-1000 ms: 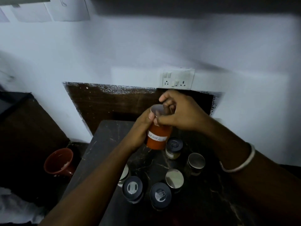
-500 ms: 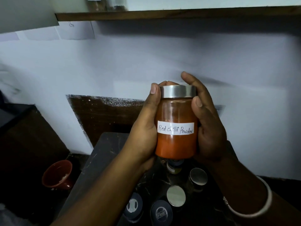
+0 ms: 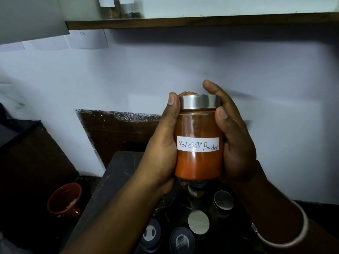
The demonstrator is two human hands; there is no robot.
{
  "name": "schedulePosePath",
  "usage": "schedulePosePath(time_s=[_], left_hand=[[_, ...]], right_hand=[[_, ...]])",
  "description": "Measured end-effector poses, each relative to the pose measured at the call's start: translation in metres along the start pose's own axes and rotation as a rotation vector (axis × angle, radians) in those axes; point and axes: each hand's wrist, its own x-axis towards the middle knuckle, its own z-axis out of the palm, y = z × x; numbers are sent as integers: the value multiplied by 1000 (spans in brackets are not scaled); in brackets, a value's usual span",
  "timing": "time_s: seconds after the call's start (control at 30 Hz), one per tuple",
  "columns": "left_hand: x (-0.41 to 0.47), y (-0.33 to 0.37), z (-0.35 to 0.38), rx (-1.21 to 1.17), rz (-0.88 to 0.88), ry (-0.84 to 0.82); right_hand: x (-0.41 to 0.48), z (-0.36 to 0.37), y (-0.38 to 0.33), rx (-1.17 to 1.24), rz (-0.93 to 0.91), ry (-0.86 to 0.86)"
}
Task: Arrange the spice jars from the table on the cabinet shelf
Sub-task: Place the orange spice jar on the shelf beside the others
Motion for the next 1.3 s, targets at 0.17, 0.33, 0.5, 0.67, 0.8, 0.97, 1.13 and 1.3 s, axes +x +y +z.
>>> schedulePosePath(time_s=[0.17, 0.33, 0.5, 0.67, 0.8, 0.97, 1.13, 1.3], left_hand=[[0, 2, -1, -2, 2, 11], [2, 10, -3, 29, 4, 15], [22, 38, -9, 78, 136, 33], [55, 77, -10, 133, 234, -6], [101, 131, -15, 211, 302, -72], [196, 200, -47, 554, 466, 238], [277, 224, -111, 1664, 466, 507], [303, 220, -135, 1813, 186, 299]], right_hand=[[0, 2, 1, -25, 7, 18], [5, 6, -1, -139, -23, 23], [24, 9, -15, -491, -108, 26], [67, 21, -48, -707, -128, -39], [129, 38, -79, -811, -201, -33], [230, 52, -98, -852, -236, 31], [337, 59, -89, -999, -222, 89], [421, 55, -44, -1073, -90, 104]])
